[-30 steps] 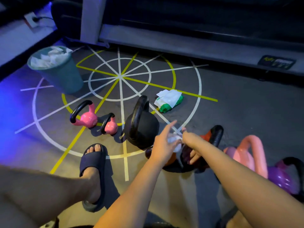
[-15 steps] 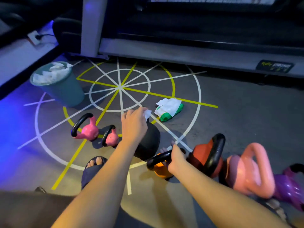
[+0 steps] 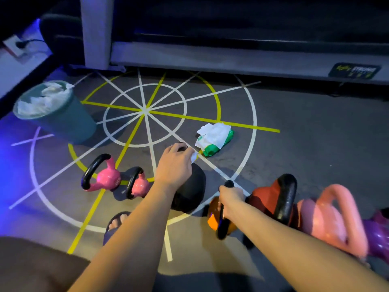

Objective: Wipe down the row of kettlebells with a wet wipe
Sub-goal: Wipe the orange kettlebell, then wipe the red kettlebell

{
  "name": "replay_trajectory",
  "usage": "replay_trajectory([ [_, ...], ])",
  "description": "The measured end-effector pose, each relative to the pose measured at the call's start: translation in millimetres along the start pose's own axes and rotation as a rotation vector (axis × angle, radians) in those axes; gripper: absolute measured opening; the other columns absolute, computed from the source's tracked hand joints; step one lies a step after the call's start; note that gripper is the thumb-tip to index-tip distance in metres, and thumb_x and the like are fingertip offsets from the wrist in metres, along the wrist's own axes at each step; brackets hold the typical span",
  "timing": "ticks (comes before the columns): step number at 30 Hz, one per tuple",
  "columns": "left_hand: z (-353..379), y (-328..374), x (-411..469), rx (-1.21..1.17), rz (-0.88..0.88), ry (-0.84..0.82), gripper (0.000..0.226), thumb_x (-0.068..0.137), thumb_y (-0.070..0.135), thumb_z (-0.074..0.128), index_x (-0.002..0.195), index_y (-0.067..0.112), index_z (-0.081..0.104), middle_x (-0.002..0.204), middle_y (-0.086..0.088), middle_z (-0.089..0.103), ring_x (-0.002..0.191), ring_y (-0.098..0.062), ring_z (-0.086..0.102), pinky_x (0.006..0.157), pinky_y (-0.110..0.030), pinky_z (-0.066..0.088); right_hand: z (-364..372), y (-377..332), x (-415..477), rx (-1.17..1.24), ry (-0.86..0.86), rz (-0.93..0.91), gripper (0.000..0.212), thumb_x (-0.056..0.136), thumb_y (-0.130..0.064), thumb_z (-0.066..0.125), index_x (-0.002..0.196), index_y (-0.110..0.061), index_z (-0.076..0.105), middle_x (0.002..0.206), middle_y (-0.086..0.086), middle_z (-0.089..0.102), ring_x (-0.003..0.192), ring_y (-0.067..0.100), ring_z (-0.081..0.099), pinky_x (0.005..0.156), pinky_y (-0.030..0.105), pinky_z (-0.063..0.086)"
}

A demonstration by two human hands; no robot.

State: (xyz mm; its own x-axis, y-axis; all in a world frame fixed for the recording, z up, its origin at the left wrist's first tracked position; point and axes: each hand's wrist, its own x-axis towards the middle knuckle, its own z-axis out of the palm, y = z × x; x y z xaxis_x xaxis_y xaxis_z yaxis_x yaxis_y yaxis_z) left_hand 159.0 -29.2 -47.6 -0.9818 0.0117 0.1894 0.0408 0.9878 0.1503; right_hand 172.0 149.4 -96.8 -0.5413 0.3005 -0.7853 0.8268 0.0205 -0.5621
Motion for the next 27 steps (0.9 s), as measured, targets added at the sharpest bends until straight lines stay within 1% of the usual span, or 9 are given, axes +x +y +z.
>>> replay_trajectory([
  [4,-4.8,1.9,1.4,0.023,0.020,-0.030,0.029,0.093,0.015,0.056,0.118,0.019,0.071,0.117,-0.007,0.072,0.131,-0.024,0.050,0.102,-0.042,0.039,-0.7,-16.2,3.5,-0.111,0.021,-0.049,0.016,0.093,-0.022,0.062,0.090,-0.006,0.057,0.055,0.010,0.055,0.038,0.021,0.046,0.040,0.023,0.039],
  [12,-3.3,0.0,4.1,0.012,0.007,-0.032,0.029,0.088,0.013,0.063,0.115,0.017,0.073,0.102,-0.003,0.076,0.124,-0.026,0.055,0.095,-0.044,0.045,5.9,-41.8,25.7,-0.161,-0.030,-0.098,0.024,0.095,-0.024,0.061,0.096,0.000,0.060,0.059,0.010,0.059,0.041,0.021,0.052,0.041,0.024,0.042],
  [15,-4.7,3.0,4.0,0.009,0.014,-0.021,0.028,0.086,0.011,0.065,0.111,0.015,0.074,0.099,-0.005,0.076,0.122,-0.027,0.056,0.094,-0.044,0.046,3.7,-33.8,18.5,-0.252,-0.068,-0.154,0.029,0.099,-0.031,0.056,0.093,-0.003,0.058,0.056,0.008,0.060,0.045,0.022,0.056,0.051,0.031,0.052],
  [17,-5.8,4.5,6.6,0.031,0.006,-0.034,0.027,0.087,0.011,0.063,0.111,0.015,0.073,0.102,-0.007,0.075,0.124,-0.026,0.054,0.097,-0.044,0.044,-5.6,-40.2,18.6,-0.447,-0.057,-0.238,0.041,0.097,-0.043,0.057,0.103,-0.002,0.059,0.069,0.010,0.066,0.063,0.026,0.064,0.068,0.037,0.058],
  [18,-6.3,4.9,6.1,0.066,0.006,-0.068,0.028,0.087,0.012,0.060,0.112,0.014,0.072,0.105,-0.007,0.074,0.126,-0.026,0.052,0.101,-0.045,0.041,-12.9,-46.7,16.8,-0.648,-0.055,-0.297,0.053,0.095,-0.051,0.056,0.115,-0.002,0.056,0.085,0.012,0.069,0.078,0.028,0.066,0.074,0.036,0.056],
  [20,-8.8,8.2,4.7,0.184,0.067,-0.155,0.033,0.089,0.013,0.053,0.119,0.012,0.068,0.110,-0.010,0.073,0.129,-0.028,0.048,0.112,-0.045,0.033,-32.9,-64.8,7.4,-1.078,-0.031,-0.419,0.078,0.093,-0.061,0.052,0.142,-0.002,0.035,0.122,0.017,0.063,0.109,0.033,0.063,0.087,0.038,0.052],
  [22,-16.2,19.3,8.1,0.246,0.075,-0.221,0.039,0.090,0.012,0.049,0.127,0.010,0.059,0.109,-0.010,0.073,0.127,-0.030,0.047,0.114,-0.048,0.028,-56.5,-92.7,-16.5,-1.339,-0.075,-0.576,0.085,0.094,-0.060,0.051,0.152,-0.008,0.017,0.138,0.017,0.054,0.123,0.035,0.056,0.094,0.042,0.049],
  [25,-34.5,58.8,36.2,0.054,-0.099,-0.154,0.028,0.100,0.018,0.047,0.128,0.015,0.047,0.103,-0.004,0.073,0.112,-0.028,0.055,0.093,-0.042,0.034,-91.1,-142.7,-53.0,-1.467,-0.201,-0.816,0.076,0.093,-0.058,0.055,0.151,-0.015,0.031,0.142,0.012,0.053,0.130,0.031,0.051,0.102,0.042,0.047],
  [27,-50.8,99.3,61.3,-0.360,-0.216,-0.068,0.020,0.103,0.028,0.051,0.118,0.015,0.049,0.091,-0.003,0.068,0.092,-0.027,0.059,0.077,-0.038,0.037,-125.6,-162.6,-76.3,-1.409,-0.216,-0.891,0.077,0.090,-0.060,0.058,0.151,-0.021,0.031,0.142,0.009,0.054,0.128,0.029,0.053,0.104,0.039,0.046],
])
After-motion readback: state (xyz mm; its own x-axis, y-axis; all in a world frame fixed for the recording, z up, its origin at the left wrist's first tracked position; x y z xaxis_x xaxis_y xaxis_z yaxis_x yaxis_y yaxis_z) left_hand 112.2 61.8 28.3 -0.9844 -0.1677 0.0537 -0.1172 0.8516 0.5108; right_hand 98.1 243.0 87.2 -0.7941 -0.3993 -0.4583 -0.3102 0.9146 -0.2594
